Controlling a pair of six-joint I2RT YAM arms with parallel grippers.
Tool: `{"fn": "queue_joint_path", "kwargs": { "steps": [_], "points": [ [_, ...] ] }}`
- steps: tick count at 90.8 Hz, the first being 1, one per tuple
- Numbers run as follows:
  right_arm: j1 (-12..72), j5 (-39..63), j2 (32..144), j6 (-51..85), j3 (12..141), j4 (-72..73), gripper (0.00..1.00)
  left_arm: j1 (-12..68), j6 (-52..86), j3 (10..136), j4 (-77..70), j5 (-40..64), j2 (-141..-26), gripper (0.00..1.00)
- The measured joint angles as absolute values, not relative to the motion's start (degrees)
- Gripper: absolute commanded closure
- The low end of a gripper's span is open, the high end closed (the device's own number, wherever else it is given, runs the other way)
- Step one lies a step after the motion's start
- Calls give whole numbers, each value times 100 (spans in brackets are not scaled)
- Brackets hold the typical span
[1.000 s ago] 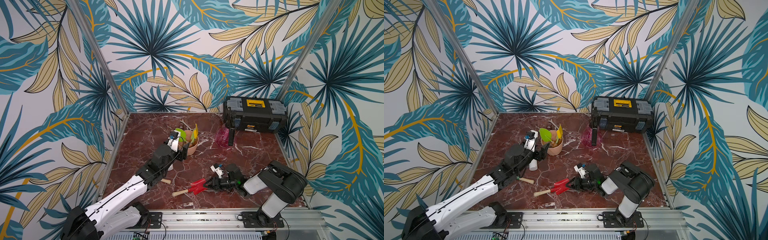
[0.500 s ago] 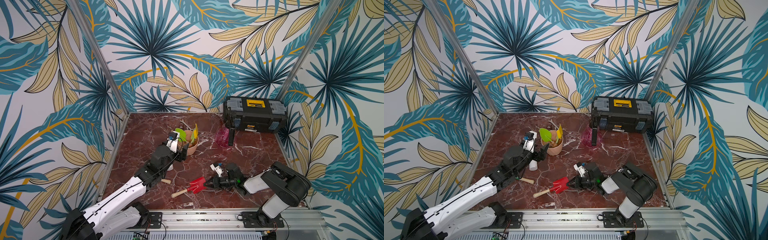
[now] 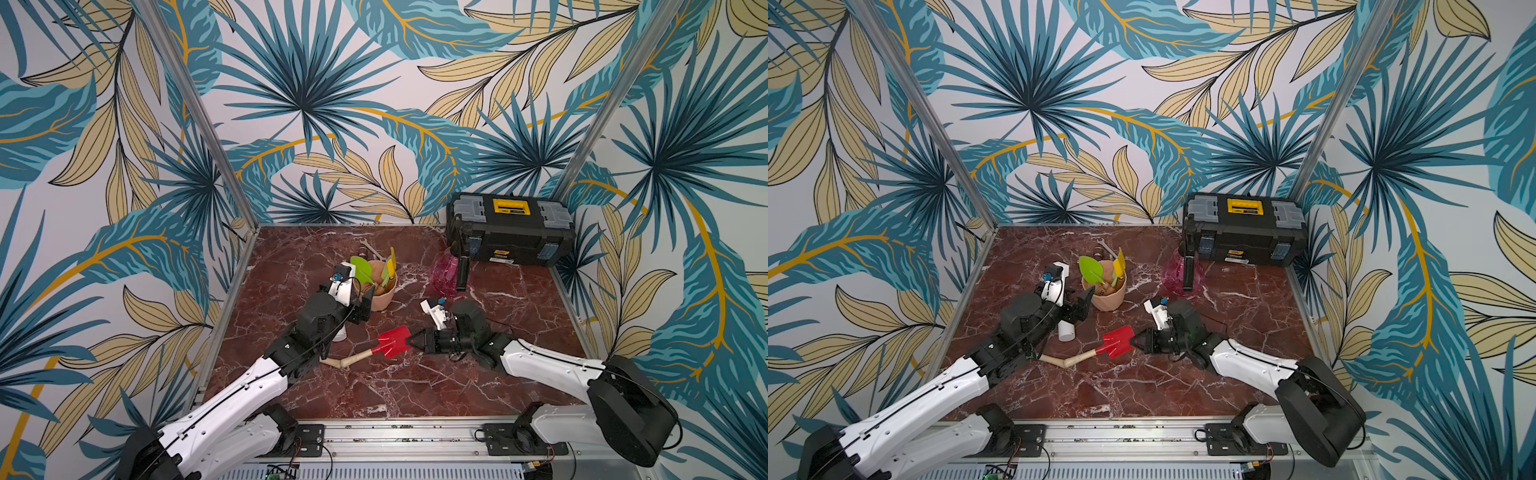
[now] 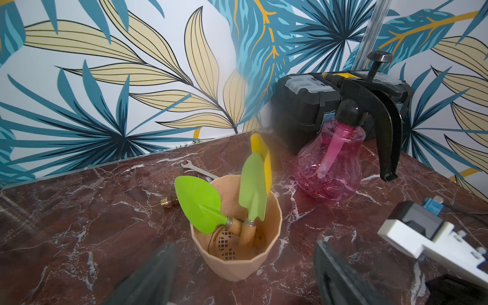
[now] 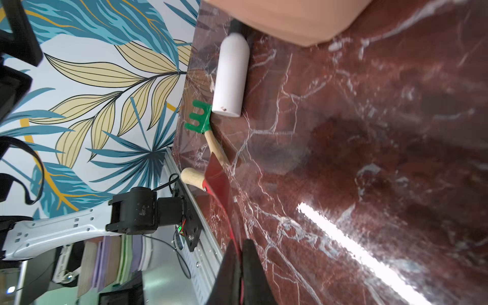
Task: Organize the gardening tools
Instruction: Pick up the gardening tool from the center of the board, then place the gardening tool in the container.
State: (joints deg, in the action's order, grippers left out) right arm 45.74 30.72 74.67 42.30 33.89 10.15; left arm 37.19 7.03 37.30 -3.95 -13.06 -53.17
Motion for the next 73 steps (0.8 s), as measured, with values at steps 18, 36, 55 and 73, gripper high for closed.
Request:
{"fn": "queue_joint_path", "kwargs": {
  "steps": [18,36,55,73],
  "points": [
    [4574,2416,7456,3374,4412,-397,100,3719,692,3730,-336,-1308,-5258,11],
    [4574,1778,7456,2530,5594,-1520,100,3719,685,3730,-176,-1308,-5190,7],
    [4571,1087,7509,1721,6757,-2379,100,3719,690,3730,-49,-1328,-4904,0],
    [4574,792,7778,1100,7596,-2845,100,3719,696,3730,-10,-1380,-4674,0]
  ]
}}
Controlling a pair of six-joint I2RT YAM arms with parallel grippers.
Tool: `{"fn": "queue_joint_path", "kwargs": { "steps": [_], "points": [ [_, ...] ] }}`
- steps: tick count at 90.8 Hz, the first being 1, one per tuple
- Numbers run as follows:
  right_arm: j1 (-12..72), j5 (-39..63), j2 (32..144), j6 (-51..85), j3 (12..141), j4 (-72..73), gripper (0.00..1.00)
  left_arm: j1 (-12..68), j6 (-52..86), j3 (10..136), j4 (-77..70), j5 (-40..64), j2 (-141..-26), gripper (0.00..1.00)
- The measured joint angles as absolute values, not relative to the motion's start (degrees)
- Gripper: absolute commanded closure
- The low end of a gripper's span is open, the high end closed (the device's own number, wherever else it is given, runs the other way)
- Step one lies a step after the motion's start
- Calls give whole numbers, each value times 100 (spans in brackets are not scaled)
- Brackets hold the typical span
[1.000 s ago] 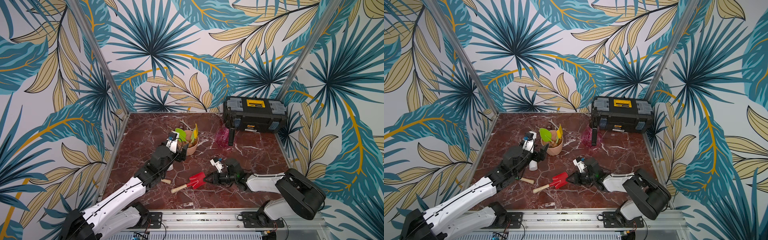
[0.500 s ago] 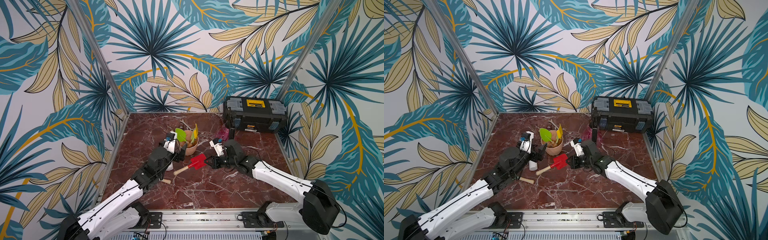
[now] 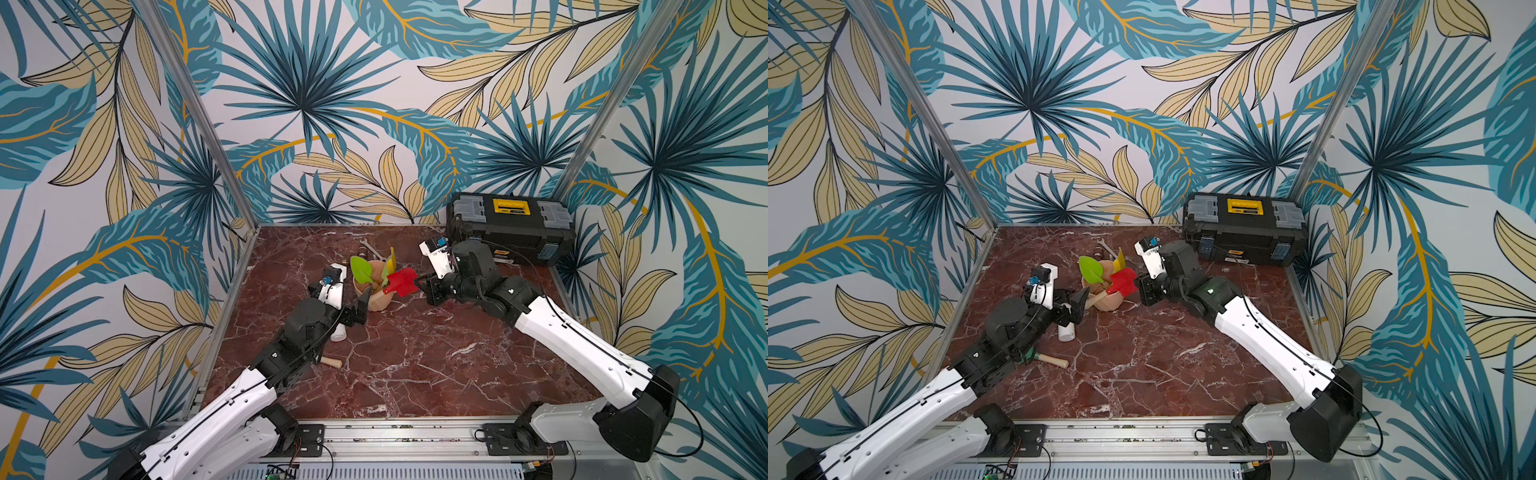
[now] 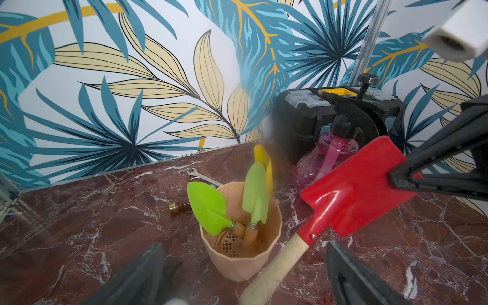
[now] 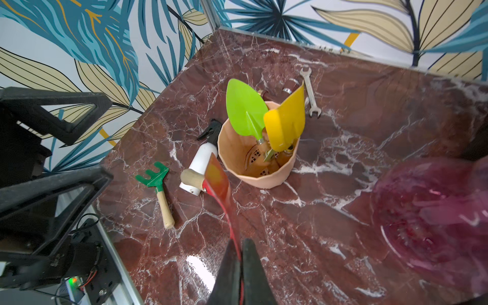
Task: Organize the gardening tools
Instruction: Place the gardening tool in the container.
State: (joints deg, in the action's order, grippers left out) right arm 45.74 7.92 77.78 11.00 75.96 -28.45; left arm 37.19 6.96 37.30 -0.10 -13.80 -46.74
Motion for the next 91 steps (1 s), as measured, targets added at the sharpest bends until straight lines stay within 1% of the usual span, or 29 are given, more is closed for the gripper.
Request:
{"fn": "queue_joint_path", "kwargs": {
  "steps": [13,28,37,69,91],
  "points": [
    [4571,456,7981,766,8117,-3035,100,3719,694,3730,69,-1422,-4624,0],
    [4582,344,8173,440,8578,-3122,100,3719,692,3721,130,-1479,-4619,0],
    [4657,21,8444,233,9035,-3341,100,3721,692,3675,130,-1520,-4617,0],
    [5371,-1431,9360,-449,10213,-4287,100,3730,679,3594,200,-1675,-4611,0],
    [5837,-2241,9870,-674,10451,-4595,100,3730,681,3503,202,-1717,-4587,0]
  ]
}}
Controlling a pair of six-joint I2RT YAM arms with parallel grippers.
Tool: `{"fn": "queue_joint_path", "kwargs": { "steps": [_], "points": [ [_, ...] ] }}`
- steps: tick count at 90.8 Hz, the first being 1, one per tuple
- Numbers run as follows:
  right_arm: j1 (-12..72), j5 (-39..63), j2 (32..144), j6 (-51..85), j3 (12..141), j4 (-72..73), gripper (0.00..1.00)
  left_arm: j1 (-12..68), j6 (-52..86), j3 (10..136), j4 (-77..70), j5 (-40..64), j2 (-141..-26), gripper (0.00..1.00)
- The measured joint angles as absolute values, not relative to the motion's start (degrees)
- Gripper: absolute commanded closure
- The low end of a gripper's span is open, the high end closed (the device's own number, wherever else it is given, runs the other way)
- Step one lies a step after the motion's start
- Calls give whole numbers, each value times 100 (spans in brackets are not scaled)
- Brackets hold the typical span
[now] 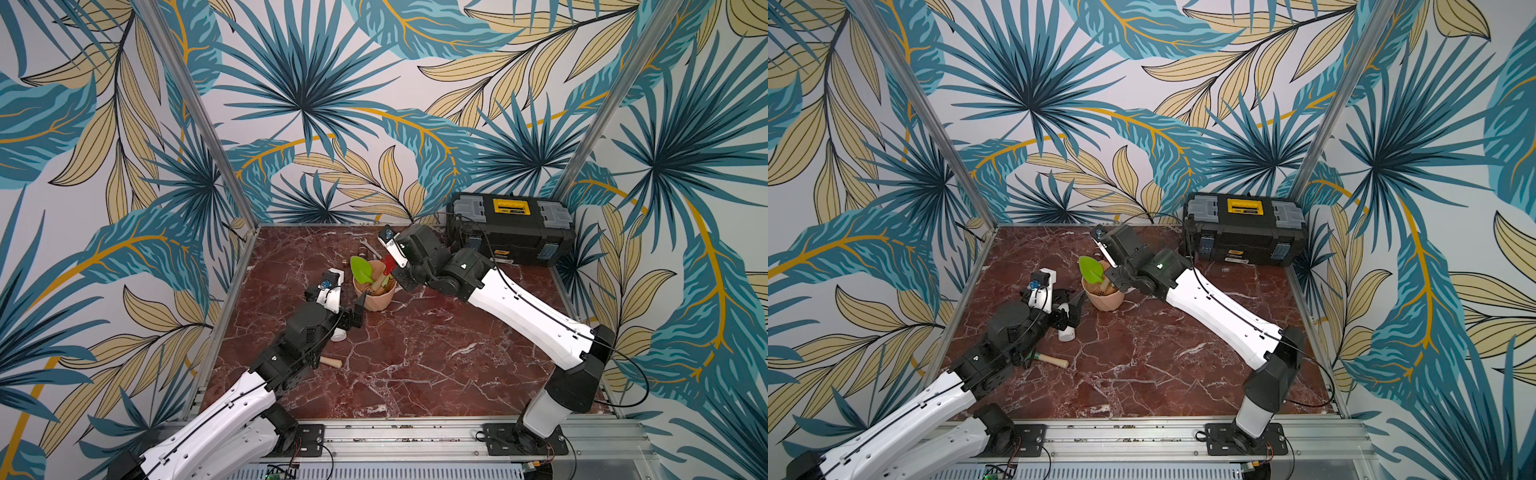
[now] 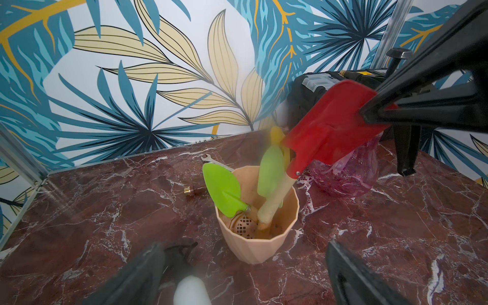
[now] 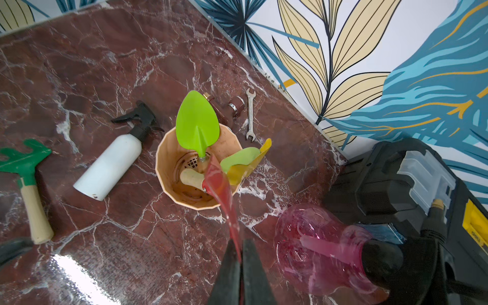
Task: Organize the gardening tools
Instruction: Place the gardening tool in the container.
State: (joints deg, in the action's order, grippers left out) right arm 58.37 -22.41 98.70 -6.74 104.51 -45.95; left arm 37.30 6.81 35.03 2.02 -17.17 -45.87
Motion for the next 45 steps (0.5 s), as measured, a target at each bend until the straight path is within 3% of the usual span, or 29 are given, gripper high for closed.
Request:
{"fn": "queue_joint_path", "kwargs": {
  "steps": [45],
  "points": [
    [6335,-2875,10672,-904,10639,-4589,100,3730,681,3452,246,-1824,-4508,0]
  ]
}}
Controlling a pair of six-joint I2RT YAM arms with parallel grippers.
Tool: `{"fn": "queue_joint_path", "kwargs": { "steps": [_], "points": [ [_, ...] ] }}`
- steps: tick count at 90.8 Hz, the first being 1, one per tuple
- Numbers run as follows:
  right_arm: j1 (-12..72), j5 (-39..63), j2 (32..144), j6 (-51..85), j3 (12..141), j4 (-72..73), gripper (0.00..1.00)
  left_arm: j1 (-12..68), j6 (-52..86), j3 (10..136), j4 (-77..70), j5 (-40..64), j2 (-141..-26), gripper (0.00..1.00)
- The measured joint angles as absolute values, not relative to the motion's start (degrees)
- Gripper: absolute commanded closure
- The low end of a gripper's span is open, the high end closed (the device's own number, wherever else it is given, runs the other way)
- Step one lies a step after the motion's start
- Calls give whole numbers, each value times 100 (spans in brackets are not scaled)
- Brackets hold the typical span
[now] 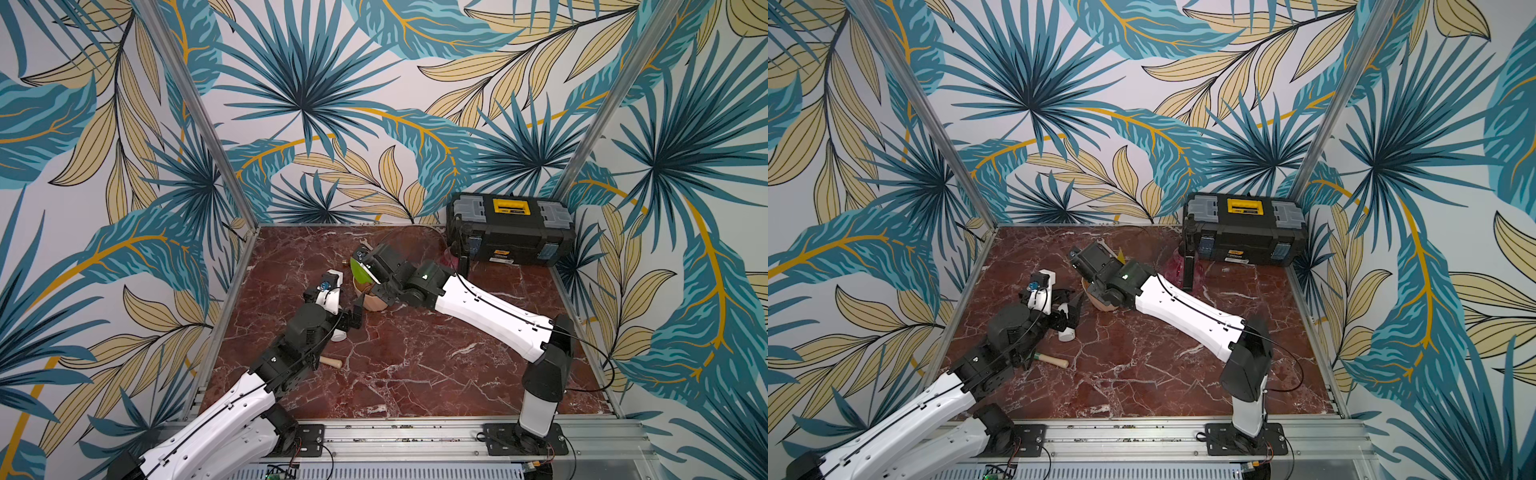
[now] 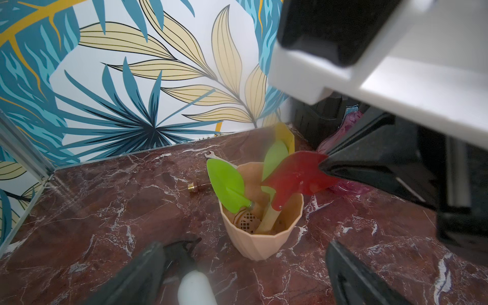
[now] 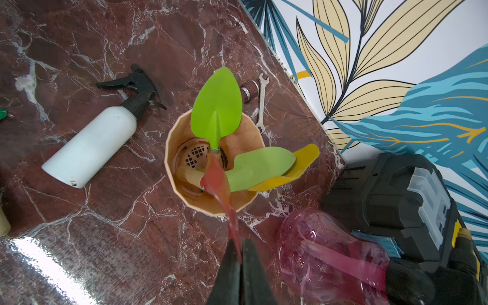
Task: Organize the gardening tools
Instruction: Place the gardening tool in the container.
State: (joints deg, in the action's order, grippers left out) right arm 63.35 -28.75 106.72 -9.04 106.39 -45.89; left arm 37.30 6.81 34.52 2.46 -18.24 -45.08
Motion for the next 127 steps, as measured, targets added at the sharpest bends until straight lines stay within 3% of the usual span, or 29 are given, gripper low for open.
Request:
{"fn": "queue_joint_path", "kwargs": {
  "steps": [36,63,127],
  "points": [
    [6348,-2801,10812,-899,10484,-4331,96,3730,637,3437,250,-1931,-4456,0],
    [6346,-2689,10812,-875,10171,-4230,86,3730,598,3400,248,-1994,-4458,0],
    [6346,-2309,10447,-637,9819,-4143,46,3730,528,3406,408,-2174,-4453,0]
  ]
}}
